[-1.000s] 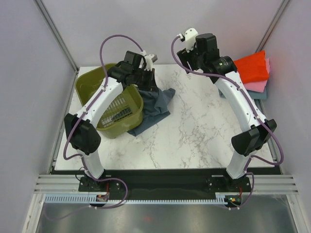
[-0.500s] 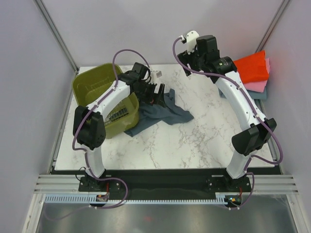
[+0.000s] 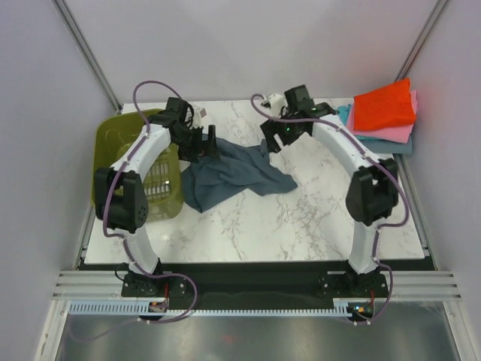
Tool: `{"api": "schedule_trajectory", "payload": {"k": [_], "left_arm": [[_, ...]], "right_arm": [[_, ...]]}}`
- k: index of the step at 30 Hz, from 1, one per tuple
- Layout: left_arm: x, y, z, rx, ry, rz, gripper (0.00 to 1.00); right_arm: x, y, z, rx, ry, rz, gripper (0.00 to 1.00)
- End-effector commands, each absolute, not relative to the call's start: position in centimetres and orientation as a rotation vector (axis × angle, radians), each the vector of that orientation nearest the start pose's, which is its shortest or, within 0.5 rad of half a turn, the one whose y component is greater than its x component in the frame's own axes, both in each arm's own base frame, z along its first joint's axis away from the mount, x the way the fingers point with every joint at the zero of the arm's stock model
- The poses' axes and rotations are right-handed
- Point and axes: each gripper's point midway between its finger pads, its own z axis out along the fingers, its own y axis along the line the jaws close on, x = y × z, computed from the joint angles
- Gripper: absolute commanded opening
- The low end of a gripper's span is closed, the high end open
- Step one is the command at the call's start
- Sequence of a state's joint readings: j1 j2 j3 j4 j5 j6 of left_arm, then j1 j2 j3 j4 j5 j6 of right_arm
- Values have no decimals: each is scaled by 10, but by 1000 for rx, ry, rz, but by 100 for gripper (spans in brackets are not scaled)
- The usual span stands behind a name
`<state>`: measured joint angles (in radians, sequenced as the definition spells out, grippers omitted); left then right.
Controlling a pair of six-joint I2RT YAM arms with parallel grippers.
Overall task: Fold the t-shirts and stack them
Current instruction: Flatten the tshirt out
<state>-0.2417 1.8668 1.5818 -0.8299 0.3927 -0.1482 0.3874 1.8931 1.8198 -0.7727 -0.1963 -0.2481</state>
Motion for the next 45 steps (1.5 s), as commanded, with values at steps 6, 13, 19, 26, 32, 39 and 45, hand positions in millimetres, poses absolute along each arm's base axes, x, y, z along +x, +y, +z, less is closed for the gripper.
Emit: {"api": "schedule_trajectory", "payload": {"k": [6,13,19,26,32,39,45], "left_arm": [[384,-135,162,183,2609,-556,99],[378,-110,150,117,2646,-503,99],[404,-76,156,42,2614,-414,99],[433,-61,172,97,2557,-302,99],[447,-56,155,101,2586,-285,99],[450,-46,187,98,2513,-217,99],[441,-49,200,100,2492,-234,99]], "right_arm": [[416,256,59,-962,2552,796,81],[427,262,40,-923,2595,820,83],[423,254,27,-901,2644,767,83],[425,235,1,-867,2730,604,74],[454,186,-17,-782,2765,219,0],[481,111,13,-666,2716,-153,0],[473,96,19,-649,2736,-177,0]]}}
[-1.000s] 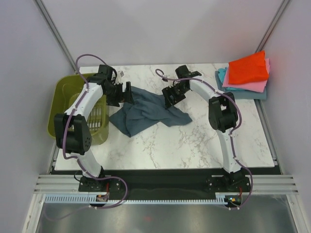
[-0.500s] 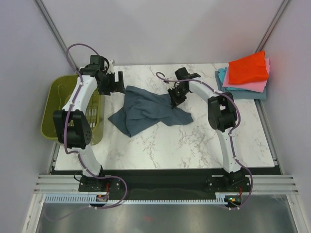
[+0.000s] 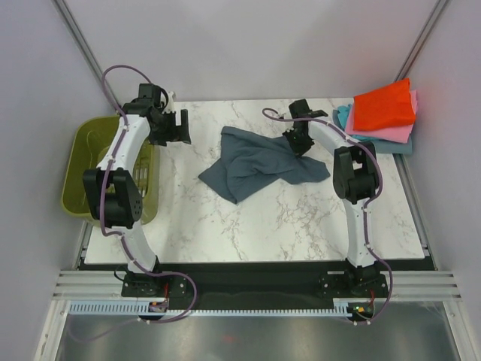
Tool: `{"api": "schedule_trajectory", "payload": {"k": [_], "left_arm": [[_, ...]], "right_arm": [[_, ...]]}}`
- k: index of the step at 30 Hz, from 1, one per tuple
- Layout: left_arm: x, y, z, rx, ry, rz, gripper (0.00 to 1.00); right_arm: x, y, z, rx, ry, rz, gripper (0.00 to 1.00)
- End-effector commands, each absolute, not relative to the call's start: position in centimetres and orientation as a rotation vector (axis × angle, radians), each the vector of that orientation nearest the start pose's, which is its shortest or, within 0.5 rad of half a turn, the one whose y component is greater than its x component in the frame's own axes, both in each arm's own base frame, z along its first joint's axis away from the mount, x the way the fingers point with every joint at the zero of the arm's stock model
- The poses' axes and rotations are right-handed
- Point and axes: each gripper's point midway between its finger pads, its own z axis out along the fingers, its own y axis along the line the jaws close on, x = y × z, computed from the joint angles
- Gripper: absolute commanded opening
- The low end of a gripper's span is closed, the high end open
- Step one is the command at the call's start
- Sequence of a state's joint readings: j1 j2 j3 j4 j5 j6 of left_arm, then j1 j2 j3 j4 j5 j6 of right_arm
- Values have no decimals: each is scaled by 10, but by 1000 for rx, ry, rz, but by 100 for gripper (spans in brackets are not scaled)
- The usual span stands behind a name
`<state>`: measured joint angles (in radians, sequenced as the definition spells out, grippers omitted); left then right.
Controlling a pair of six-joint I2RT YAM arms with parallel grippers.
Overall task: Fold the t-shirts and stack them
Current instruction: Flatten the tshirt out
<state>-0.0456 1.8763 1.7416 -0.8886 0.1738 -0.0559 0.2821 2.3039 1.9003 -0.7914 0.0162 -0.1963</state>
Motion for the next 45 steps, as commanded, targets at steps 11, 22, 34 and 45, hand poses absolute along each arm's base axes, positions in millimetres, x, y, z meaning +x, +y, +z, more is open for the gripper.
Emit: {"api": "schedule_trajectory", "payload": {"k": [11,22,34,45], "left_arm": [[403,-33,266,138,2367,-121,100],[387,8,166,76,2685,151,99],[430,30,144,26,2672,269,2],[507,56,134,4,2587,338,2]], "right_arm": [[471,106,22,-646,2742,-97,0],[478,109,36,-648,2708,-80,0],[472,108,37,-647,2715,-73,0],[480,111,29,-643,2717,-71,0]]}}
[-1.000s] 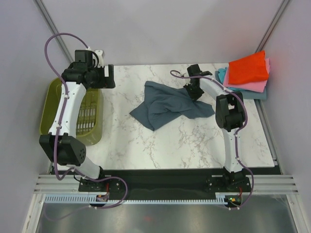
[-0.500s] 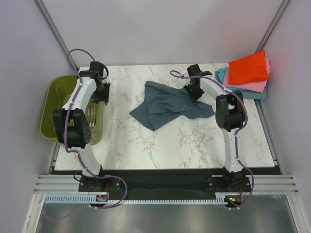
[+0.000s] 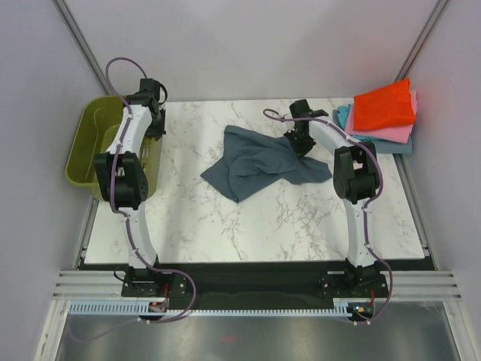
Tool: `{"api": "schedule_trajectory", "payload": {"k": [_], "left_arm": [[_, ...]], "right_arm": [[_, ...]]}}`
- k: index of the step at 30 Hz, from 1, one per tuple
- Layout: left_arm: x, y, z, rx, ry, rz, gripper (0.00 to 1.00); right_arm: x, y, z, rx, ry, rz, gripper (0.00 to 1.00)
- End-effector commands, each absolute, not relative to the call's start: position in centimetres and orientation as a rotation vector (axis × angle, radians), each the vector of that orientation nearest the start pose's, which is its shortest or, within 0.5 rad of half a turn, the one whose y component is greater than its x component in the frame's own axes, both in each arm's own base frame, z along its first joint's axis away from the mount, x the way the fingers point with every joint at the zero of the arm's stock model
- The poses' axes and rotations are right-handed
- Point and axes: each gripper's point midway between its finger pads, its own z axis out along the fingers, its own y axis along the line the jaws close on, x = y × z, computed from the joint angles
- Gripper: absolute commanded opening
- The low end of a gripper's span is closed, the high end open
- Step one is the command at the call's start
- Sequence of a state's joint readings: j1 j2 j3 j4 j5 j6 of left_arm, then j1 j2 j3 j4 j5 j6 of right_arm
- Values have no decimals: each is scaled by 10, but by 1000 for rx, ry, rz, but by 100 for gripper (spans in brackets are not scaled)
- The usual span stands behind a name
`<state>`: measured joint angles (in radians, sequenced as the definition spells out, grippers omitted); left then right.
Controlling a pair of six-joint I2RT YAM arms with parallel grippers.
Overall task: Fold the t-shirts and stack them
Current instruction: Flatten the tshirt out
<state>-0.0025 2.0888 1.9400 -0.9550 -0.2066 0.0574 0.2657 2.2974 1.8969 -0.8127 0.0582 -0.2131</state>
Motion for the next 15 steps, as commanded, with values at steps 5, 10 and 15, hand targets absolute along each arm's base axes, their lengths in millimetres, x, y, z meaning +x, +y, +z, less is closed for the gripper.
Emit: {"api": "schedule_trajectory", "payload": {"k": [5,10,15], "left_arm": [[537,58,134,-3,2532,344,2],[564,62,120,27,2507,346,2],[594,66,123,35,2434,345,2]], "right_arm": [[482,111,33,-642,2707,-73,0],[481,109,33,-645,2707,-81,0],[479,114,34,-670,2701,-102,0]]}}
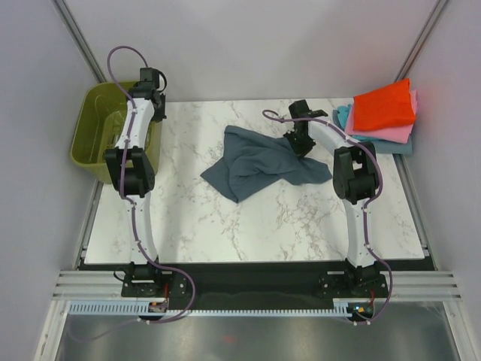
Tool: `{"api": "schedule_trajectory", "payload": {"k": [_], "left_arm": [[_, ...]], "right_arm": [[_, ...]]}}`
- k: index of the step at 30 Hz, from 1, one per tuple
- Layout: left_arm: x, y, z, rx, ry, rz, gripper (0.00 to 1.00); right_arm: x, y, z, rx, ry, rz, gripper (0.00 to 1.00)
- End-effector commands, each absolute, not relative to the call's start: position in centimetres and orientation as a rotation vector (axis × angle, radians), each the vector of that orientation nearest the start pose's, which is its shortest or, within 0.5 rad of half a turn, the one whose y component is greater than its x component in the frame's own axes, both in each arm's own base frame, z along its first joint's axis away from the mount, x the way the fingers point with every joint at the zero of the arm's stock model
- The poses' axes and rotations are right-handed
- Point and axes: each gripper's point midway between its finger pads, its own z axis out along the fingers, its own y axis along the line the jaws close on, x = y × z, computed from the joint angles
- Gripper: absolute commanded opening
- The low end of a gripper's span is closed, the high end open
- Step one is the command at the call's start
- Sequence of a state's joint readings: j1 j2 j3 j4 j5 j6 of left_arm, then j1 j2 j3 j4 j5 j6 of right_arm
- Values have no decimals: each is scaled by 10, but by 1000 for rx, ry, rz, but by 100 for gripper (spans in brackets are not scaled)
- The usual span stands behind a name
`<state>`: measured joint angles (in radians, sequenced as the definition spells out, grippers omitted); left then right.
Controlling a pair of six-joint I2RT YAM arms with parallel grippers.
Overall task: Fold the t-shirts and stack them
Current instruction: Flatten the tshirt out
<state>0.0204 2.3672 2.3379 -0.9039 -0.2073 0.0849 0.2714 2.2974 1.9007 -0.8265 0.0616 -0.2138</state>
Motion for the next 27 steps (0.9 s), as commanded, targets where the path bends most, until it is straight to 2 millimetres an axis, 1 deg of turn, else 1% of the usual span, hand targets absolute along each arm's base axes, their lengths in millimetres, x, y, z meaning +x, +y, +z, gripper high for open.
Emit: {"api": "schedule_trajectory", "payload": {"k": [1,5,6,7,9,10,11,12,13,14,15,17,19,21,23,24,25,26,27], "left_arm": [[599,67,121,31,2423,350,2],[611,78,115,29,2398,381,2],[616,79,116,29,2378,393,2],[620,82,120,20,2358,407,2],[626,87,122,12,2334,430,3],[632,88,129,11,2298,431,2],[636,90,128,19,2287,437,2],[643,94,135,16,2249,446,2],[648,93,139,23,2225,450,2],[651,97,139,30,2212,479,2],[659,103,143,13,2169,499,2],[666,106,149,7,2129,524,9],[672,104,156,27,2095,513,13],[679,102,171,18,2039,508,17],[683,101,191,-3,1984,487,29],[683,97,199,-3,1970,467,41],[681,94,224,-1,1931,442,91],[680,85,238,5,1910,376,99],[677,78,250,10,1894,337,99]], "right_arm": [[478,115,34,-675,2702,-103,0],[472,118,32,-694,2709,-104,0],[472,118,32,-694,2709,-104,0],[470,118,31,-695,2713,-107,0],[469,118,30,-700,2715,-109,0],[468,116,29,-701,2718,-112,0],[468,116,30,-700,2718,-114,0],[466,116,28,-702,2724,-114,0],[467,116,28,-707,2721,-119,0],[467,117,29,-707,2718,-126,0],[467,119,29,-720,2713,-134,0],[467,121,32,-730,2703,-135,0],[467,122,34,-733,2697,-141,0],[467,123,35,-739,2694,-143,0],[467,122,36,-737,2692,-147,0],[466,122,37,-739,2692,-151,0],[466,123,38,-740,2690,-150,0],[466,123,41,-742,2683,-150,0],[466,124,43,-743,2678,-145,0]]}}
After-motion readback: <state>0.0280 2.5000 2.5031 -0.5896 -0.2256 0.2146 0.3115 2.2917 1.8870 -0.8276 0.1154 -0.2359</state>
